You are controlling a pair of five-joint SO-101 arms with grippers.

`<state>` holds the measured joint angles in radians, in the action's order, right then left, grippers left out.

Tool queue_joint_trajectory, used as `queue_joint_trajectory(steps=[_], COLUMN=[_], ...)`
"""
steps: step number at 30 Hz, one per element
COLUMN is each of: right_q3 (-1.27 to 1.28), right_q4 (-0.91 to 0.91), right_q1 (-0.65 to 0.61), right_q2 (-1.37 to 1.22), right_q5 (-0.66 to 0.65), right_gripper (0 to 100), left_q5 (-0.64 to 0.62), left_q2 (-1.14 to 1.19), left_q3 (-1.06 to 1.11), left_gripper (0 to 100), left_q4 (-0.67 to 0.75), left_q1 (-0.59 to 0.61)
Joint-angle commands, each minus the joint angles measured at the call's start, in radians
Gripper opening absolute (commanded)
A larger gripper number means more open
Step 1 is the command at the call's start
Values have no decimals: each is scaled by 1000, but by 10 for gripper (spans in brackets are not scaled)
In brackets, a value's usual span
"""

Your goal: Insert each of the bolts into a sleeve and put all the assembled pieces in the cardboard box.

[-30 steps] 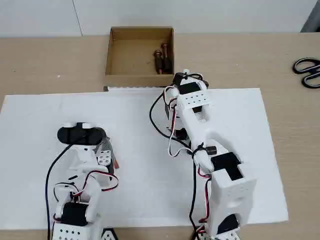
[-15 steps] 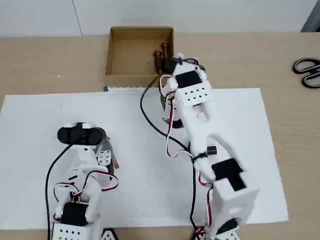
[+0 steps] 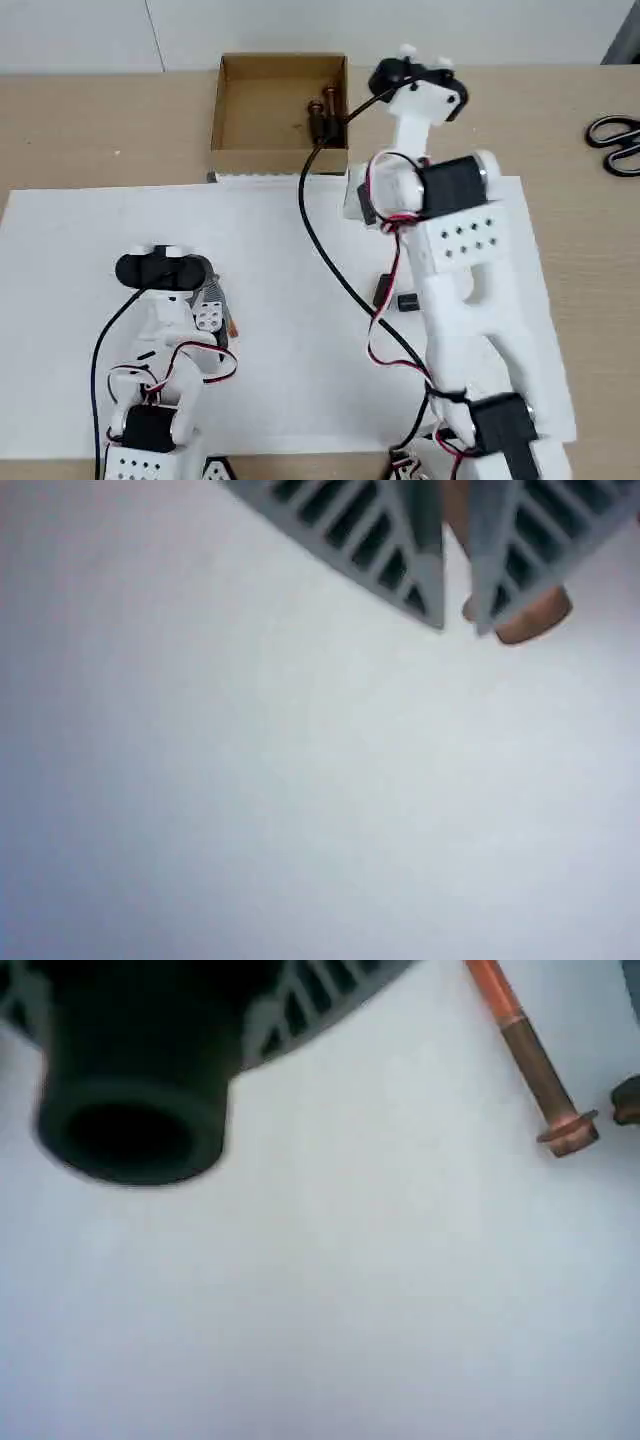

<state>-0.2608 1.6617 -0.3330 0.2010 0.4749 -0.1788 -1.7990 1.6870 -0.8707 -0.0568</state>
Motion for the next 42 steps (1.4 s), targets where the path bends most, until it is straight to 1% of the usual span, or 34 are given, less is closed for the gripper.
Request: queue_joint_trajectory(steps=[1, 6, 8, 11, 13, 18, 20, 22, 28, 31, 35, 40, 42], right_q3=[-14, 176, 272, 423, 520, 678, 709, 740, 810, 813, 813, 813, 813], right_q4=[8, 8, 7, 2, 1, -4, -4, -4, -4, -4, -4, -2, -1], right_q1=[64, 154, 189, 243, 274, 331, 346, 363, 384, 404, 437, 476, 490], right_q2=[105, 248, 325, 443, 516, 673, 720, 759, 858, 881, 895, 895, 895], right_q5=[-11, -11, -11, -11, -11, -11, -11, -11, -9, -9, -9, -9, -9], right_gripper=[3, 3, 3, 3, 3, 3, 3, 3, 3, 3, 3, 3, 3], left_q5=[8, 9, 9, 17, 46, 40, 5, -34, -236, -310, -393, -411, -448], left_q2=[-2, -2, -2, 11, 55, 290, 419, 552, 939, 1091, 1243, 1393, 1445], left_q3=[-87, -262, -326, -386, -429, -618, -716, -814, -1063, -1162, -1260, -1303, -1303], left_gripper=[6, 6, 6, 6, 6, 6, 6, 6, 6, 6, 6, 6, 6], left_q4=[-46, -287, -361, -377, -384, -393, -400, -437, -540, -589, -652, -744, -767], left_q1=[3, 3, 17, 72, 86, 91, 91, 89, 83, 81, 81, 46, 29])
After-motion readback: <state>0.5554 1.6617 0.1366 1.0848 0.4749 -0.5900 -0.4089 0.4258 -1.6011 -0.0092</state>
